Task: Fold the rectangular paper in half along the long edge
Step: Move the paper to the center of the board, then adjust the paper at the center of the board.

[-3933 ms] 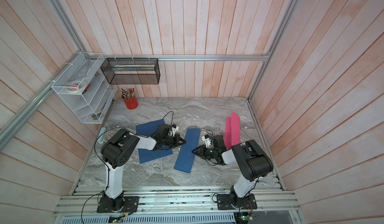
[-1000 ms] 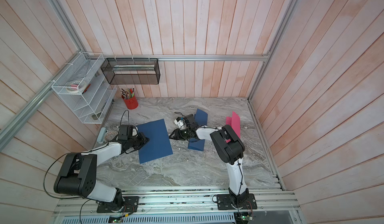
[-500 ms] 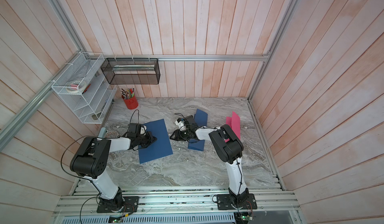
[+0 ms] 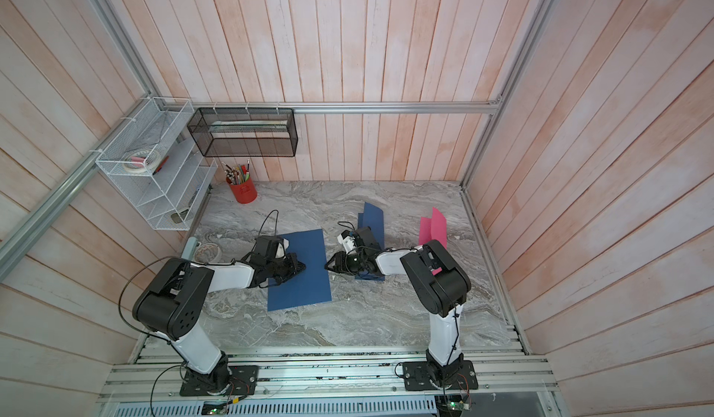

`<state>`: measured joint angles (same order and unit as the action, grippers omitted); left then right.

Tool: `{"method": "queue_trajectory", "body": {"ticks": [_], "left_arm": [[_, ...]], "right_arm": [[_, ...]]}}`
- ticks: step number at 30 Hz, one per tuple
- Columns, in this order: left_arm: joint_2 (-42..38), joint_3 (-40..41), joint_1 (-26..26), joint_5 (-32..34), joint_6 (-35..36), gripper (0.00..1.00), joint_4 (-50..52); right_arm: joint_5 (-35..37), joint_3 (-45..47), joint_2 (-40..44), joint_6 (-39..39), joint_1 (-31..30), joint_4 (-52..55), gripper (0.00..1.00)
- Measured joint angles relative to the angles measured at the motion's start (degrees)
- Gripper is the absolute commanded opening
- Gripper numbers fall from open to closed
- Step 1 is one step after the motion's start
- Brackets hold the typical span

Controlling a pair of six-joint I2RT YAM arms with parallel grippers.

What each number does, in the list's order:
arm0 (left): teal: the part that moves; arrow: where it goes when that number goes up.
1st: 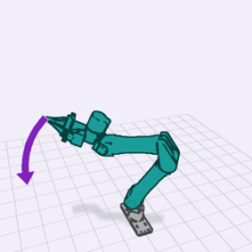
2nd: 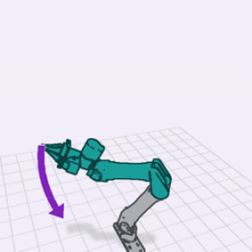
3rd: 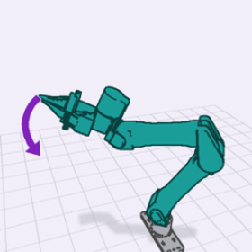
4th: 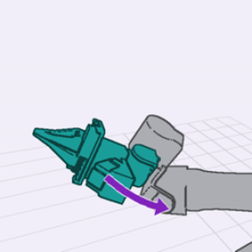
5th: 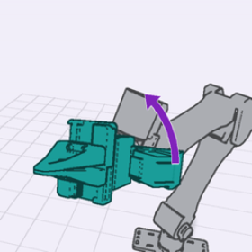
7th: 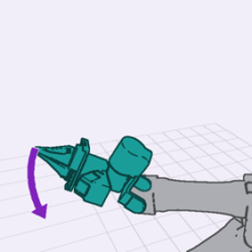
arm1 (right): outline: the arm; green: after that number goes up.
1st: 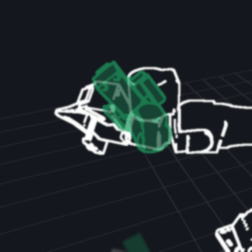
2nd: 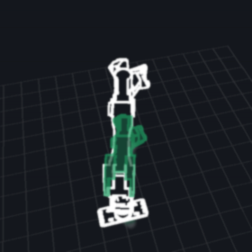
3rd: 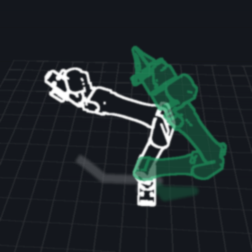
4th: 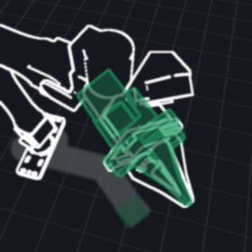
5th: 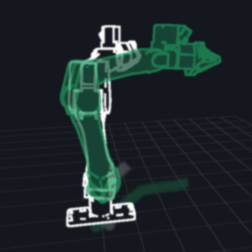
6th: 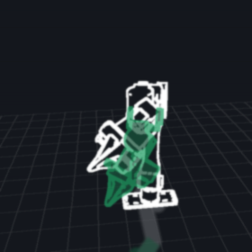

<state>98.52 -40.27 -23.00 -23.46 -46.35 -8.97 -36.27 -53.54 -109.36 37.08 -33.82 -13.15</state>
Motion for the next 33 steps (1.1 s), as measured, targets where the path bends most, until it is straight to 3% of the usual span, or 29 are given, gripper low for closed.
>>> {"method": "queue_trajectory", "body": {"ticks": [8,14,19,25,33], "left_arm": [[-3.85,3.72,-10.75,2.8,-3.41,0.0,0.28],[-10.45,5.31,-11.15,5.35,-4.72,0.0,5.44],[-16.87,1.86,-10.97,8.24,-3.45,0.0,11.19],[-16.09,-1.49,-10.14,9.22,-1.7,0.0,13.35],[-13.29,-1.44,-9.94,8.94,-1.68,0.0,14.16]], "right_arm": [[2.67,7.13,6.21,1.38,0.09,0.31,0.47],[4.94,12.48,13.31,3.34,0.28,1.53,0.5],[6.73,14.05,17.73,3.63,0.98,2.71,0.5],[6.64,13.92,13.42,3.13,4.81,2.75,0.5],[9.22,4.46,6.51,0.66,7.74,5.11,0.49]]}}
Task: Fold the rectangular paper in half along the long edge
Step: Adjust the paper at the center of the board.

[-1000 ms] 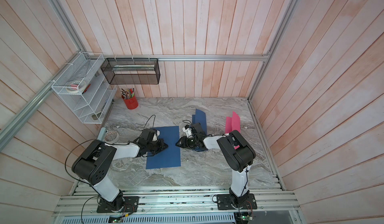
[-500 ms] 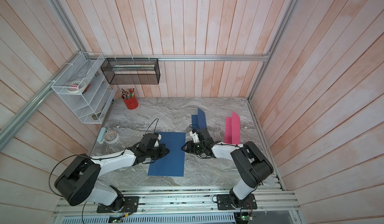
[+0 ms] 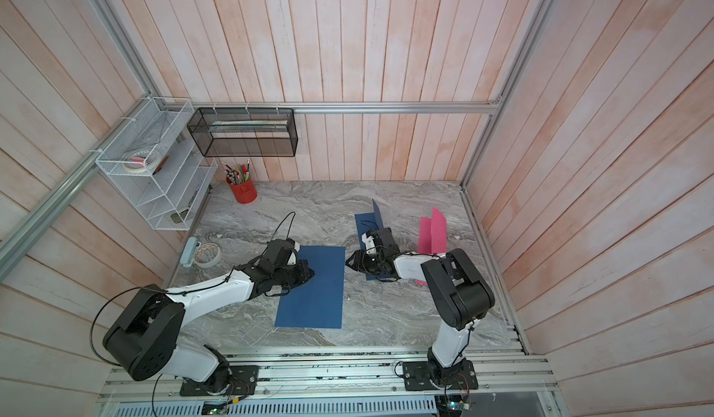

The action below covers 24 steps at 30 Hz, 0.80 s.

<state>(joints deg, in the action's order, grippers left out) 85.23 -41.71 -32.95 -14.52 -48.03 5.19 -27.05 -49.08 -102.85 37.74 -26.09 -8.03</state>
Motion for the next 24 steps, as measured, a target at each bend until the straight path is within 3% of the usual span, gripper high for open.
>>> {"method": "queue_trajectory", "body": {"ticks": [10,18,24], "left_arm": [[1.46,-0.02,1.97,-0.76,0.22,0.0,-0.15],[6.19,-1.33,2.97,-2.43,1.14,0.0,-0.57],[8.98,-3.48,3.8,-4.31,2.01,0.0,-2.43]], "right_arm": [[1.18,-5.2,-3.06,-3.82,9.11,2.97,0.48],[2.8,-8.81,-3.78,-5.4,4.81,8.26,0.47],[0.31,-3.76,3.19,-3.89,1.95,8.28,0.49]]}}
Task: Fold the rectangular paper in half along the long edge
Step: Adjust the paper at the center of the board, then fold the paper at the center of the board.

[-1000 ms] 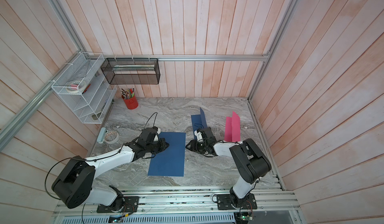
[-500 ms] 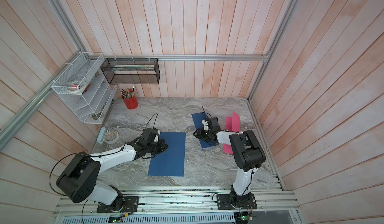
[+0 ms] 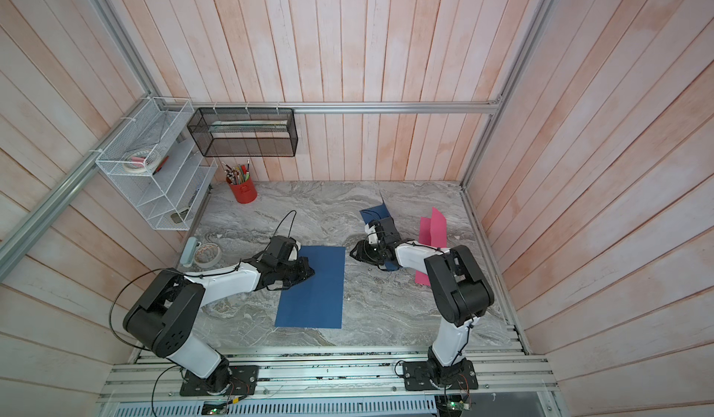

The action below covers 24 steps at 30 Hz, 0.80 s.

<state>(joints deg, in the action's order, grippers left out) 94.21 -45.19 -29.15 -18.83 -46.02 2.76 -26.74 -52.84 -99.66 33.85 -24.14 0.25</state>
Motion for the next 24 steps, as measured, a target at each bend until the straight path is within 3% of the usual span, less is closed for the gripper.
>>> {"method": "queue_trajectory", "body": {"ticks": [11,24], "left_arm": [[4.13,-1.57,0.31,-5.77,3.43,0.0,-3.78],[7.21,-2.01,-1.03,-6.16,4.96,0.0,-3.13]], "right_arm": [[-4.39,16.33,7.96,4.24,-2.8,-6.84,0.5],[-4.42,18.27,6.84,9.42,-7.32,-14.36,0.51]]}}
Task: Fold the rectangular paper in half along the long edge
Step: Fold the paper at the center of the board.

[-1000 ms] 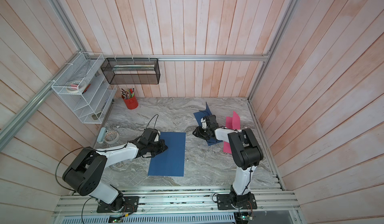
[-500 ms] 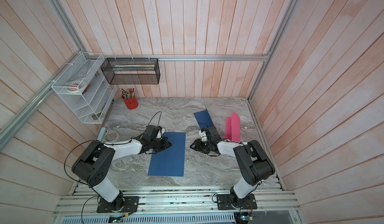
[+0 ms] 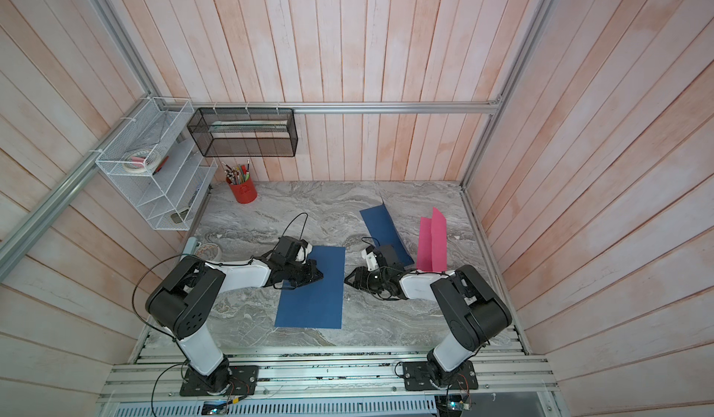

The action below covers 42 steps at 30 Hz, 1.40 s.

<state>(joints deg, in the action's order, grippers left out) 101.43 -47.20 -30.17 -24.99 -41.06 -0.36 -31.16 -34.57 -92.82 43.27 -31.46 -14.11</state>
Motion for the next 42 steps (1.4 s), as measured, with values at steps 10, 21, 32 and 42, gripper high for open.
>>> {"method": "queue_trajectory", "body": {"ticks": [10,21,32,42], "left_arm": [[-9.94,0.44,0.0,3.82,1.99,0.0,6.36],[-6.67,1.25,0.0,6.03,3.15,0.0,9.94],[-3.76,2.71,-0.31,3.41,2.45,0.0,3.41],[-1.84,4.13,-0.98,0.83,0.74,0.0,-4.02]], "right_arm": [[0.24,-2.6,-2.93,0.7,-1.53,-1.11,0.51],[2.01,-6.14,-5.25,0.63,-3.28,0.46,0.51],[2.82,-9.16,-7.63,0.68,-4.55,1.09,0.51],[-0.9,-10.47,-11.19,3.17,-5.18,-4.81,0.52]]}}
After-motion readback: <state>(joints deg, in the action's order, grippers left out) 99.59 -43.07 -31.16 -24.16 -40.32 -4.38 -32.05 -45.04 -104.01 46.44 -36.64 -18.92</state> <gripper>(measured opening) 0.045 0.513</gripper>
